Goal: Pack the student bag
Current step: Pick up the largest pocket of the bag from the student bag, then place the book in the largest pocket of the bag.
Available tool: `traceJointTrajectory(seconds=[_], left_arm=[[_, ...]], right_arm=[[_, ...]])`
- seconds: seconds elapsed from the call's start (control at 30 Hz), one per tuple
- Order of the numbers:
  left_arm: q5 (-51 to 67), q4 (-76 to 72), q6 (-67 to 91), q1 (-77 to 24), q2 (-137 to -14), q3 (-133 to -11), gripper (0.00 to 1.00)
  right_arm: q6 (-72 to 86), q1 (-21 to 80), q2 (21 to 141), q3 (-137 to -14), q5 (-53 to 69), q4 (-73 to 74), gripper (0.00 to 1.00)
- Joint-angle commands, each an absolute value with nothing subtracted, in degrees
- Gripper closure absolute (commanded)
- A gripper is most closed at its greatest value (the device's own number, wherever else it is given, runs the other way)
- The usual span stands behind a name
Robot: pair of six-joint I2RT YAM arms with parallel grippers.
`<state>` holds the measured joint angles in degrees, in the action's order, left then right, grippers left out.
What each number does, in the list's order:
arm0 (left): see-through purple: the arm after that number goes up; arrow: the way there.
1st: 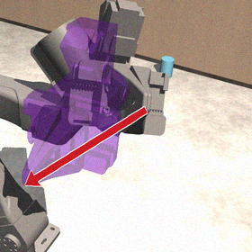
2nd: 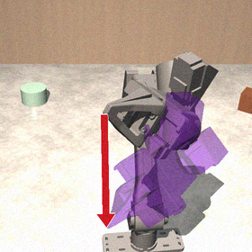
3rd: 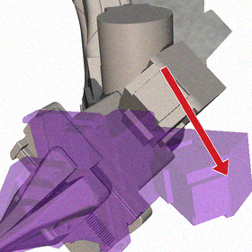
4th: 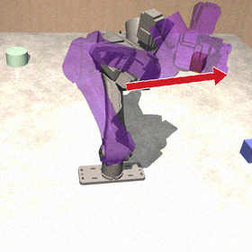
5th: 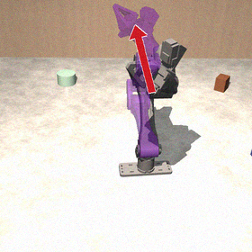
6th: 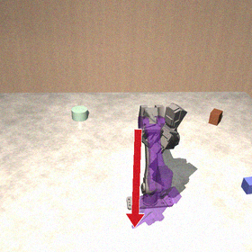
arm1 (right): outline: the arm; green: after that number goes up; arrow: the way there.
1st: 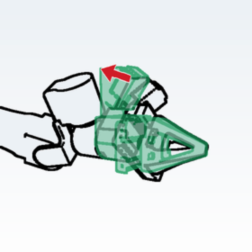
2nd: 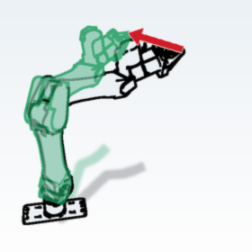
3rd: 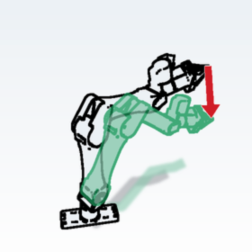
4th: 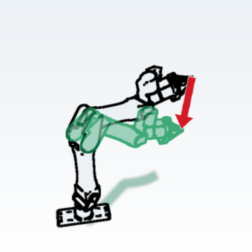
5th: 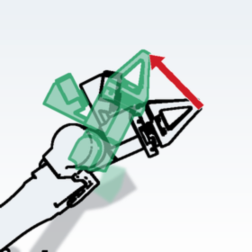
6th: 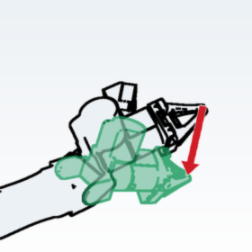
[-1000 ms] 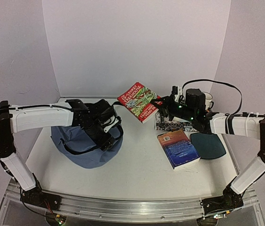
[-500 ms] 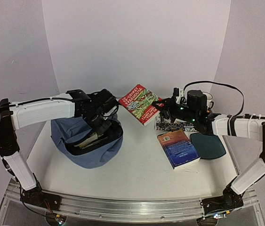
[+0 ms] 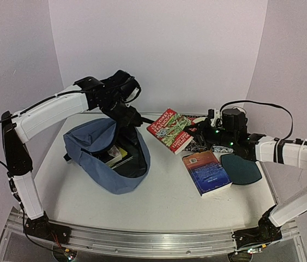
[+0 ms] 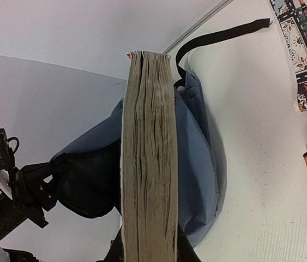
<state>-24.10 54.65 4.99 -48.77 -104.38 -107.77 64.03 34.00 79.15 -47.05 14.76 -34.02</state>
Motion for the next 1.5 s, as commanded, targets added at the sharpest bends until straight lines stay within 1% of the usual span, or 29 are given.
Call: traceJointTrajectory(seconds=[0.0, 0.23, 0.47, 0.57, 0.8, 1.03, 1.17, 1.37, 1.47], left_arm=[[-16.1, 49.7, 6.7, -49.5, -104.2, -115.8, 1.0], [-9.2, 47.6, 10.0, -49.5, -104.1, -118.0, 1.0], [-6.8, 46.4, 14.3, -49.5, -105.2, -117.3, 1.0], [-6.4, 45.8, 15.8, -49.5, -105.4, -116.3, 1.0], [-10.0, 45.0, 17.5, -48.1, -106.7, -115.8, 1.0], [-6.9, 44.2, 17.4, -46.9, -105.8, -117.1, 1.0], [-4.8, 43.5, 18.1, -46.8, -103.7, -114.0, 1.0], [-3.1, 42.8, 18.3, -45.4, -100.6, -110.0, 1.0], [-1.8, 42.1, 18.8, -44.2, -99.1, -107.7, 1.0]], right_arm=[[66.0, 34.8, 77.9, -48.5, 18.8, -39.5, 1.0], [67.8, 40.0, 83.3, -52.4, 19.5, -41.8, 1.0], [69.3, 44.5, 90.3, -56.9, 18.7, -43.2, 1.0], [71.7, 46.5, 94.3, -58.9, 18.5, -45.6, 1.0], [74.8, 50.5, 101.1, -62.4, 18.1, -47.5, 1.0], [74.8, 51.2, 104.4, -64.1, 11.5, -48.3, 1.0], [75.2, 51.9, 108.8, -70.1, 8.4, -47.3, 1.0], [75.9, 53.4, 114.9, -75.7, 2.6, -46.0, 1.0], [74.5, 54.5, 118.4, -79.3, -1.4, -42.6, 1.0]])
